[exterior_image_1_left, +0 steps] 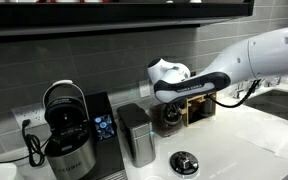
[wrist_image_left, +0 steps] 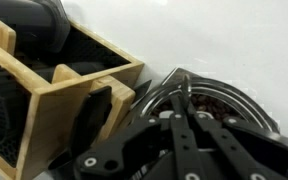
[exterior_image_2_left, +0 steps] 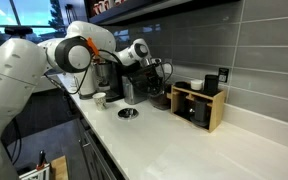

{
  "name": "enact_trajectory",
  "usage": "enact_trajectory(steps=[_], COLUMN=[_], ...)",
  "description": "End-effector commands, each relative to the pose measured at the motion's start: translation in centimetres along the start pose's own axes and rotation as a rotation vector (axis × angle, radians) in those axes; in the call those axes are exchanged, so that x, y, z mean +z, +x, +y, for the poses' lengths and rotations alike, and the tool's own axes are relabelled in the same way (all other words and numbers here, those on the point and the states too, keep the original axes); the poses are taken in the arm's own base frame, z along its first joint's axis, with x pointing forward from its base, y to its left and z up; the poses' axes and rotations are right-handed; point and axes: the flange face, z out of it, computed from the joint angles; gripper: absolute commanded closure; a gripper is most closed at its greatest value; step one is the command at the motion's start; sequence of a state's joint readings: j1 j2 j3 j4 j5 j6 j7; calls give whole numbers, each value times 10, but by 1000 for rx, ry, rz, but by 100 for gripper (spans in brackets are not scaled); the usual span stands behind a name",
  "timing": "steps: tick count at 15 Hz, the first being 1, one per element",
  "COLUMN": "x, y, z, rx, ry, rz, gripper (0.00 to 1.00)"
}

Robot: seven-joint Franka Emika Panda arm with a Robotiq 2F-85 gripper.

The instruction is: Use the spoon to put some contents of the jar in the cup

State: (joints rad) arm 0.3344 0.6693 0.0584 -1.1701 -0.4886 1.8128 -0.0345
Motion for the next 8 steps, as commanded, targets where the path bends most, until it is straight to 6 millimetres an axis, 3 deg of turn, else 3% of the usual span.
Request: enact_trajectory(steps=[1, 5, 8], x=[-16, -25, -20], y=[-8, -11, -8], z=[3, -6, -25], rx=[38, 49, 27], ry=[-32, -49, -65], rz=[-31, -57, -86], gripper=[99, 99, 99])
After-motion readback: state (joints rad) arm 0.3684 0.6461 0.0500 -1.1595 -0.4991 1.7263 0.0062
